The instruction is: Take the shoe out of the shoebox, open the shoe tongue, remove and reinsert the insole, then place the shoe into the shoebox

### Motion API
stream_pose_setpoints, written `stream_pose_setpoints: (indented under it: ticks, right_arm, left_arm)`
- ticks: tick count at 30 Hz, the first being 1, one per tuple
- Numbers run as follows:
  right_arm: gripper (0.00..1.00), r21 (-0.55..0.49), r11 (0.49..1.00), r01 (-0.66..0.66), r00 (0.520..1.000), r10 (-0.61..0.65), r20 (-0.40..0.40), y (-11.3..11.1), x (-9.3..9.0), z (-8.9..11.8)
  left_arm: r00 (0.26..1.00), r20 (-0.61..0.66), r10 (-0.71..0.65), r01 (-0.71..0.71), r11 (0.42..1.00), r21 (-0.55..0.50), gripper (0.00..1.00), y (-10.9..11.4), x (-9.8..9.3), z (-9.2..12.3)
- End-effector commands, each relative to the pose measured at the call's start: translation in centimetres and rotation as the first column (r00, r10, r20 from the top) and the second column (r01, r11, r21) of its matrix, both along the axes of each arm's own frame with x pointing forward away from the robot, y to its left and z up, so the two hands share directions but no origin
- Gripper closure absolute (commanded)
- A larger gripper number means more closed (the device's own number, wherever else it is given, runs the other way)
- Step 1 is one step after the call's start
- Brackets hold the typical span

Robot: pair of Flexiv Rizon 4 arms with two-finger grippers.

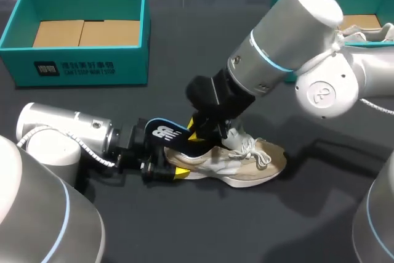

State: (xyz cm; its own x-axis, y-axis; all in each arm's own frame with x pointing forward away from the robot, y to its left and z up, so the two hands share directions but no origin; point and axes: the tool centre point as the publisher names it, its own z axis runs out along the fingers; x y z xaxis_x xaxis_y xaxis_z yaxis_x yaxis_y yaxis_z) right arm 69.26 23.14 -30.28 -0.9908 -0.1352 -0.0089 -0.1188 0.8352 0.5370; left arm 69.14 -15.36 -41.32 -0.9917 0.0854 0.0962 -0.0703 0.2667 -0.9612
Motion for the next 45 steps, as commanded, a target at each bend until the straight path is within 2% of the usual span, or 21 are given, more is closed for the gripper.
stream_pose_setpoints:
  ticks: [1,3,6,10,16,22,36,41,45]
  right_arm:
    - [0.62,-0.111,0.994,0.019,1.000,-0.020,-0.007,0.5,0.1,0.0]
    - [0.56,-0.132,0.991,0.031,0.999,-0.034,-0.019,0.5,0.2,0.0]
    - [0.53,-0.159,0.987,0.036,0.998,-0.045,-0.050,0.4,0.4,0.1]
    - [0.53,-0.187,0.981,0.050,0.993,-0.069,-0.097,0.4,0.7,0.2]
    - [0.55,-0.175,0.984,0.027,0.982,-0.060,-0.182,0.4,1.1,0.0]
    - [0.51,-0.163,0.987,-0.008,0.970,-0.032,-0.240,0.4,1.0,-0.4]
    - [0.55,-0.138,0.990,0.014,0.937,-0.061,-0.345,0.4,0.0,-1.4]
    - [0.59,-0.146,0.989,0.037,0.924,-0.089,-0.373,0.5,-0.1,-1.6]
    - [0.66,-0.137,0.989,0.046,0.919,-0.096,-0.383,0.7,-0.1,-1.5]
  left_arm:
    - [1.000,0.000,0.002,-0.002,1.000,0.001,1.00,-0.1,-0.1,-0.6]
    - [1.000,0.000,0.002,-0.002,1.000,0.001,1.00,-0.1,-0.1,-0.6]
    - [1.000,0.000,0.002,-0.002,1.000,0.001,1.00,-0.1,-0.1,-0.6]
    - [1.000,0.000,0.002,-0.002,1.000,0.001,1.00,-0.1,-0.1,-0.6]
    - [1.000,0.000,0.002,-0.002,1.000,0.001,1.00,-0.1,-0.1,-0.6]
    - [1.000,0.000,0.002,-0.002,1.000,0.001,1.00,-0.1,-0.1,-0.6]
    - [1.000,0.000,0.002,-0.002,1.000,0.001,1.00,-0.1,-0.1,-0.6]
    - [1.000,0.000,0.002,-0.002,1.000,0.001,1.00,-0.1,-0.1,-0.6]
    - [1.000,0.000,0.002,-0.002,1.000,0.001,1.00,-0.1,-0.1,-0.6]
